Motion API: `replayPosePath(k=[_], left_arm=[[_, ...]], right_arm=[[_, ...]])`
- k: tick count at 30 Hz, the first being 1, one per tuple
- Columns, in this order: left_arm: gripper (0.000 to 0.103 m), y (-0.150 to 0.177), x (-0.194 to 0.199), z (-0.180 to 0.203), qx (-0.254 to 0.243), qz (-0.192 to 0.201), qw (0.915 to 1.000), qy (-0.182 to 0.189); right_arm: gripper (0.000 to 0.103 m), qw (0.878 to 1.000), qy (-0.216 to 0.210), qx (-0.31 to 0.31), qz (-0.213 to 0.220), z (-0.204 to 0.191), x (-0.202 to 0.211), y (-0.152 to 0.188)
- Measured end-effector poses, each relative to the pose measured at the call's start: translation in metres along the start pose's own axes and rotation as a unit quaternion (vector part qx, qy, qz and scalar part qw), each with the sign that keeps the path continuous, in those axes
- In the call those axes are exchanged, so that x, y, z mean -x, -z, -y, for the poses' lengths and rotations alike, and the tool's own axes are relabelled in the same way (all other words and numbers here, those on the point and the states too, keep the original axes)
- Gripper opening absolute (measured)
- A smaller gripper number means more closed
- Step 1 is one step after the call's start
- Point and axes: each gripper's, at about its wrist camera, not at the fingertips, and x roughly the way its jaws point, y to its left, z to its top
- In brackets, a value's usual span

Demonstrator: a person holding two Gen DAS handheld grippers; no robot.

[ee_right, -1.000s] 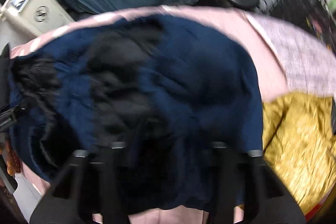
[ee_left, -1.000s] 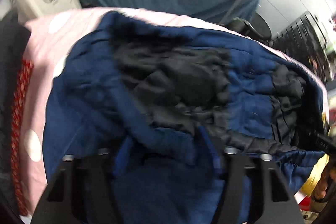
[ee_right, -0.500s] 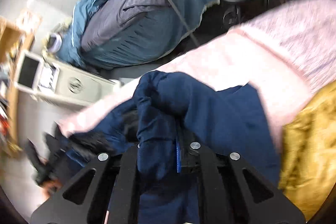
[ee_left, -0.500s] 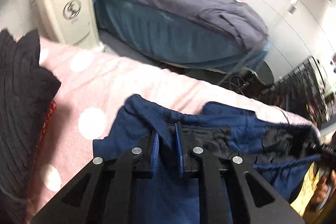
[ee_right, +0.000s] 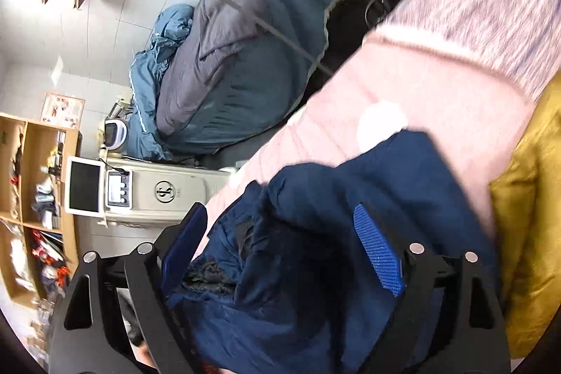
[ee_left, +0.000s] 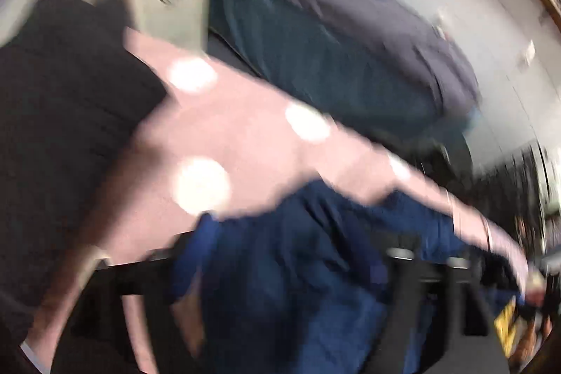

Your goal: Fold large clothes

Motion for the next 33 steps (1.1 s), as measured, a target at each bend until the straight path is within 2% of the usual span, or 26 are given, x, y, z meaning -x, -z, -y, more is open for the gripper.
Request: replayPosePath(k=[1,3,5,7,8,9,10,11,12,13,14,16,18,20,22,24,27,28,30,31,33], left_arm=[[0.083,-0.003,0.011,-0.007,0.018,0.017,0.9997,0.008],[0.083,0.0,0.023,-0.01,0.026,0.023,0.9991,0.022],[0.083,0.02,0.03,0.003,-0.019,0.018,0.9996,0.011],[0.083,0.047,0.033,0.023,-0.085,0.006,0.9964,0.008],[0.083,0.067,0.036,0.034,-0.125,-0.002,0.9921,0.01],[0.083,0.097,0.037,0.051,-0.182,-0.014,0.9831,0.013],[0.083,0.112,0.037,0.058,-0.211,-0.021,0.9772,0.016],[0.084,0.137,0.036,0.069,-0.25,-0.034,0.9673,0.022],[0.086,0.159,0.032,0.079,-0.283,-0.051,0.9574,0.027],[0.086,0.175,0.028,0.084,-0.3,-0.064,0.9514,0.026],[0.086,0.184,0.025,0.086,-0.306,-0.071,0.9492,0.021],[0.092,0.194,0.017,0.087,-0.301,-0.076,0.9505,0.014],[0.094,0.19,0.008,0.085,-0.289,-0.077,0.954,0.017],[0.094,0.177,-0.004,0.079,-0.271,-0.087,0.9586,0.018],[0.094,0.155,-0.024,0.067,-0.24,-0.104,0.9649,0.021],[0.094,0.132,-0.044,0.061,-0.203,-0.122,0.971,0.03],[0.097,0.11,-0.069,0.047,-0.138,-0.159,0.9758,0.059],[0.096,0.108,-0.075,0.045,-0.126,-0.168,0.9756,0.063],[0.097,0.11,-0.085,0.051,-0.143,-0.182,0.9713,0.054],[0.097,0.116,-0.089,0.057,-0.168,-0.185,0.9674,0.044],[0.097,0.127,-0.094,0.069,-0.222,-0.179,0.9581,0.018]], right_arm=[[0.085,1.0,0.008,0.015,-0.003,-0.003,0.002,0.003],[0.085,0.997,0.03,0.064,-0.011,-0.013,0.004,0.022],[0.085,0.991,0.051,0.126,-0.015,-0.027,0.002,0.048],[0.085,0.973,0.077,0.216,-0.017,-0.042,-0.001,0.087],[0.085,0.96,0.094,0.263,-0.016,-0.05,-0.002,0.109],[0.085,0.952,0.104,0.289,-0.018,-0.053,-0.005,0.122],[0.085,0.937,0.119,0.327,-0.032,-0.057,-0.013,0.142],[0.085,0.924,0.133,0.354,-0.054,-0.056,-0.023,0.16],[0.085,0.917,0.141,0.367,-0.07,-0.051,-0.028,0.173],[0.085,0.907,0.153,0.383,-0.089,-0.048,-0.037,0.19],[0.085,0.902,0.158,0.39,-0.097,-0.046,-0.041,0.2],[0.085,0.892,0.166,0.406,-0.109,-0.042,-0.052,0.216],[0.085,0.88,0.176,0.426,-0.112,-0.044,-0.061,0.224],[0.085,0.856,0.192,0.465,-0.114,-0.049,-0.076,0.225],[0.085,0.841,0.206,0.489,-0.11,-0.052,-0.089,0.214],[0.085,0.846,0.214,0.478,-0.104,-0.054,-0.098,0.195],[0.092,0.879,0.219,0.409,-0.109,-0.044,-0.115,0.152],[0.092,0.895,0.213,0.374,-0.117,-0.036,-0.123,0.139],[0.095,0.91,0.206,0.334,-0.136,-0.024,-0.136,0.128],[0.097,0.909,0.212,0.33,-0.142,-0.018,-0.144,0.129],[0.098,0.895,0.231,0.356,-0.135,-0.015,-0.157,0.142]])
